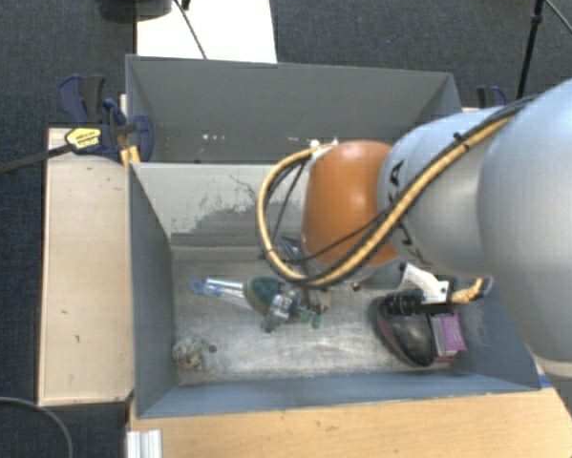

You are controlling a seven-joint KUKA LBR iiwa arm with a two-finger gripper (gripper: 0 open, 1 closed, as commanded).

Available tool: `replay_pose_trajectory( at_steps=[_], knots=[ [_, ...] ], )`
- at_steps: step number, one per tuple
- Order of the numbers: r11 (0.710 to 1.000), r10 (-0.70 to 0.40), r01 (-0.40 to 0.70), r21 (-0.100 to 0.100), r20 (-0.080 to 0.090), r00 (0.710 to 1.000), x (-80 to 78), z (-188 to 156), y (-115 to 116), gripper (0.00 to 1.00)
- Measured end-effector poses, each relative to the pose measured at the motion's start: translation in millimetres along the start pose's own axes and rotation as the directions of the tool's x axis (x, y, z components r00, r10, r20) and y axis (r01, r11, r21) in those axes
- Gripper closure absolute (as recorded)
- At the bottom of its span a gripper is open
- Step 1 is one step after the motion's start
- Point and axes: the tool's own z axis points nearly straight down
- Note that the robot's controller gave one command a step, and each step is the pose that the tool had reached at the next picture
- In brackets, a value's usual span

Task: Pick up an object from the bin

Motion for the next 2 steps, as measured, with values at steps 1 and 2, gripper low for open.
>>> replay_pose_trajectory(
  at_steps=[1,2],
  knots=[
    [1.000,-0.002,0.002,0.002,-0.002,1.000,-0.5,-9,0,1.00],
    [1.000,-0.006,0.006,0.001,-0.001,1.000,-1.7,-58,1,1.00]
  ],
)
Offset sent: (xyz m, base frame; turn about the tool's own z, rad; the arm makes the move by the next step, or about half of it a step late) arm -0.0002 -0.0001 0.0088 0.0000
